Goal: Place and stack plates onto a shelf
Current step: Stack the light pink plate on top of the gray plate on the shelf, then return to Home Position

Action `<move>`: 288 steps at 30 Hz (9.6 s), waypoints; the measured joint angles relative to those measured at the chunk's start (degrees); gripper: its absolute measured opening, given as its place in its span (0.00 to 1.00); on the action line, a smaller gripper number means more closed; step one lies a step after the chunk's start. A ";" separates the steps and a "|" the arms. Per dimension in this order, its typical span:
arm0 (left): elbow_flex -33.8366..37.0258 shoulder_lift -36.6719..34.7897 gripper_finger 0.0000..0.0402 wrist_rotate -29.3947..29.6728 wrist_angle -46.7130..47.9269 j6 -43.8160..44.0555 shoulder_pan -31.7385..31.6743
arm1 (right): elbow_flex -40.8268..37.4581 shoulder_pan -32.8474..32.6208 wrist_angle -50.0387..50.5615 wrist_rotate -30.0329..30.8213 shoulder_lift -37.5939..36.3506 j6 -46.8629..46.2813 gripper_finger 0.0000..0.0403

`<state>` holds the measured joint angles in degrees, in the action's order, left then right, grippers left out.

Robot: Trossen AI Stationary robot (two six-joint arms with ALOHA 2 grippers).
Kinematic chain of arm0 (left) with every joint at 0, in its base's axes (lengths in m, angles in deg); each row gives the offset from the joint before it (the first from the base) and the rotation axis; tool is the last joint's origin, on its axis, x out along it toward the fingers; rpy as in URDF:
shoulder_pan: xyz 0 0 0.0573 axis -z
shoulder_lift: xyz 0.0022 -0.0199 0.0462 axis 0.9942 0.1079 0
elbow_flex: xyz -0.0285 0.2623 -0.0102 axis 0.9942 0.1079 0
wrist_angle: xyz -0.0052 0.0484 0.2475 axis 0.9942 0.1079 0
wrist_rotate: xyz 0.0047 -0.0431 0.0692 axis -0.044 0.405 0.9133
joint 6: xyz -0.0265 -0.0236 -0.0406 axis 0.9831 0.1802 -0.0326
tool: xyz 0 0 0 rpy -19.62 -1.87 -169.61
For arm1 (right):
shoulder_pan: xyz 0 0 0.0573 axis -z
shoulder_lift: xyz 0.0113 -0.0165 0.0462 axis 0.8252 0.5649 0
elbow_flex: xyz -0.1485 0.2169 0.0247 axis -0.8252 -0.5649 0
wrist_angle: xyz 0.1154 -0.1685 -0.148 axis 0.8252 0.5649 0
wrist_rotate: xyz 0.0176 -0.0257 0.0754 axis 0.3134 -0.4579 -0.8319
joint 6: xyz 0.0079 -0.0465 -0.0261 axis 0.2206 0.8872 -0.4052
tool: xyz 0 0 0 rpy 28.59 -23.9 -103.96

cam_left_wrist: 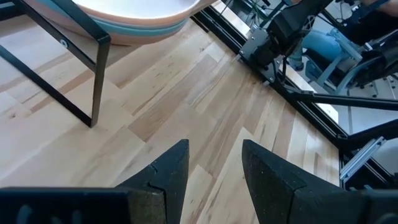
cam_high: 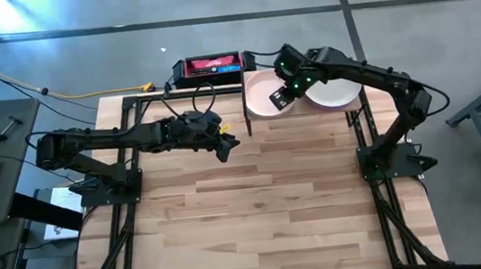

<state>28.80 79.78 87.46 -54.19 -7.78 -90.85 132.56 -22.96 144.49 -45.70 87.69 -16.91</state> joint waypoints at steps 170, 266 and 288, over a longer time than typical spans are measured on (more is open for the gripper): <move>51.82 -56.96 0.34 22.16 -17.95 -30.95 17.35 | -87.67 -29.31 -64.40 -3.39 -63.82 1.73 0.19; 55.67 -77.15 0.34 22.14 -15.83 -30.03 5.77 | -87.69 -29.29 -62.71 -3.39 -92.74 1.54 0.19; 55.65 -77.15 0.34 22.15 -15.82 -30.03 5.77 | -87.69 -29.30 -62.71 -3.39 -92.74 1.54 0.19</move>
<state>84.45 2.62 109.60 -70.01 -37.81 -85.08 44.87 -52.26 81.77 -49.09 -5.05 -15.37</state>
